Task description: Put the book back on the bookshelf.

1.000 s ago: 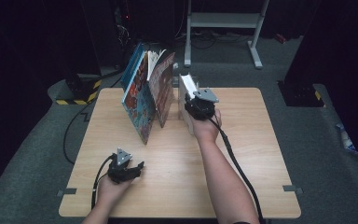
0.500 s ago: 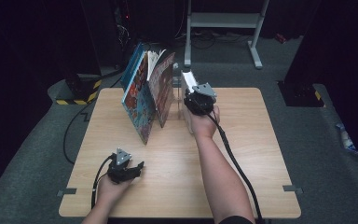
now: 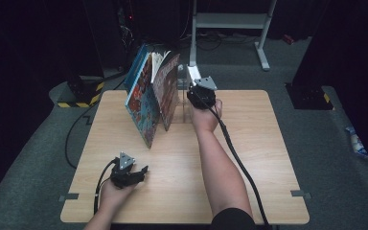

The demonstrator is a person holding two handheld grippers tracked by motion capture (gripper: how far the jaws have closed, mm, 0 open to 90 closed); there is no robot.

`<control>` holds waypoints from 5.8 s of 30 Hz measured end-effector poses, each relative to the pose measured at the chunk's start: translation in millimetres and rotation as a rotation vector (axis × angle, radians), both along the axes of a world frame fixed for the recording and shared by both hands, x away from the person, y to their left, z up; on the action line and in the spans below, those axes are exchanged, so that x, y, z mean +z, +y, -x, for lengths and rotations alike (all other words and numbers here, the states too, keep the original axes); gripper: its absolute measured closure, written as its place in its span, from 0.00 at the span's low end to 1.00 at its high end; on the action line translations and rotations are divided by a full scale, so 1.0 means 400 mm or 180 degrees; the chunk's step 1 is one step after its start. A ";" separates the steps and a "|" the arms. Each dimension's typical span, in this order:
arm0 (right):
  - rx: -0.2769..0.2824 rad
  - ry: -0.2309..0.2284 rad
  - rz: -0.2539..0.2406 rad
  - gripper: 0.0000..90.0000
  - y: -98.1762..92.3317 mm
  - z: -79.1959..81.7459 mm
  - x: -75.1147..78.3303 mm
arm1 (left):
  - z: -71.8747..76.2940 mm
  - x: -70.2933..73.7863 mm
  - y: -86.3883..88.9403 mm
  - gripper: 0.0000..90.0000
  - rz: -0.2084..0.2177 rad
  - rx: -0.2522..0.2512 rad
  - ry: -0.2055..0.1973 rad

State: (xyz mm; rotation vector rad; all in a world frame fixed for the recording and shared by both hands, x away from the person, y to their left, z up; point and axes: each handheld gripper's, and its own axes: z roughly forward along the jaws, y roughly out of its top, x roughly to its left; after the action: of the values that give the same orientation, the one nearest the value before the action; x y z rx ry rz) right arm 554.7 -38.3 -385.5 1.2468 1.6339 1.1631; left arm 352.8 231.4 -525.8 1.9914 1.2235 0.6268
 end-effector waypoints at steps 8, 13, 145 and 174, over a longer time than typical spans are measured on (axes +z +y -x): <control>-0.0102 0.0034 -0.0034 0.60 0.005 -0.029 -0.002 | 0.000 0.000 0.000 0.36 0.0012 0.0005 -0.0001; -0.0105 0.0029 -0.0039 0.60 0.010 -0.046 -0.004 | 0.000 0.000 -0.001 0.36 -0.0019 0.0001 -0.0012; 0.0343 0.0082 -0.0031 0.13 -0.164 0.236 -0.116 | 0.001 -0.003 -0.012 0.37 -0.0118 0.0021 -0.0025; -0.0024 0.1116 0.0407 0.17 -0.569 0.505 -0.339 | 0.001 -0.003 -0.016 0.36 -0.0189 0.0107 -0.0017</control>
State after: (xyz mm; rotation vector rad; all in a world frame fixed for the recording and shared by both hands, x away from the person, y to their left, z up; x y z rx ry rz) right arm 352.6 -266.0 -520.9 1.4304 1.9218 0.8528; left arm 352.4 225.1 -526.9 2.0204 1.2510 0.6921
